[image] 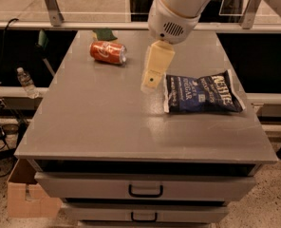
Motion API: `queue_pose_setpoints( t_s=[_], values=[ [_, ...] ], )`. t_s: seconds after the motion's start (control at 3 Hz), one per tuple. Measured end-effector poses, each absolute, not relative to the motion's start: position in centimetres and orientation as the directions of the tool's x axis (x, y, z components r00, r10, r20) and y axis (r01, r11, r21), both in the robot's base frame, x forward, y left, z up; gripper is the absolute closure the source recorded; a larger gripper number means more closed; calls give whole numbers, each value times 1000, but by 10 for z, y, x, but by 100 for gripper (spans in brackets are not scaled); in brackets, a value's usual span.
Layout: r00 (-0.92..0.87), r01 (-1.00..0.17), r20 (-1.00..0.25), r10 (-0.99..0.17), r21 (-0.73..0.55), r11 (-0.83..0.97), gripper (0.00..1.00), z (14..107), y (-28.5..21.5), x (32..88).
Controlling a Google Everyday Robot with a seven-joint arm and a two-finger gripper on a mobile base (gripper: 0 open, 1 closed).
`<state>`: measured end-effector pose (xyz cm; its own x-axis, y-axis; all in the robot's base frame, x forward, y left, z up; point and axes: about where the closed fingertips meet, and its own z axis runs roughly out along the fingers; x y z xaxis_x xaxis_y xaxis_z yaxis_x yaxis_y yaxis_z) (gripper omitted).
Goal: Place coke can upright
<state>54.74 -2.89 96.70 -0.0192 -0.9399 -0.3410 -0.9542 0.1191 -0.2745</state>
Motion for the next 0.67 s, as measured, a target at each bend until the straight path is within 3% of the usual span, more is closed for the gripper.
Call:
queue_pose_setpoints(
  t_s=[0.67],
  values=[
    [-55, -944, -395, -917, -279, 177, 0, 965, -11, 576]
  ],
)
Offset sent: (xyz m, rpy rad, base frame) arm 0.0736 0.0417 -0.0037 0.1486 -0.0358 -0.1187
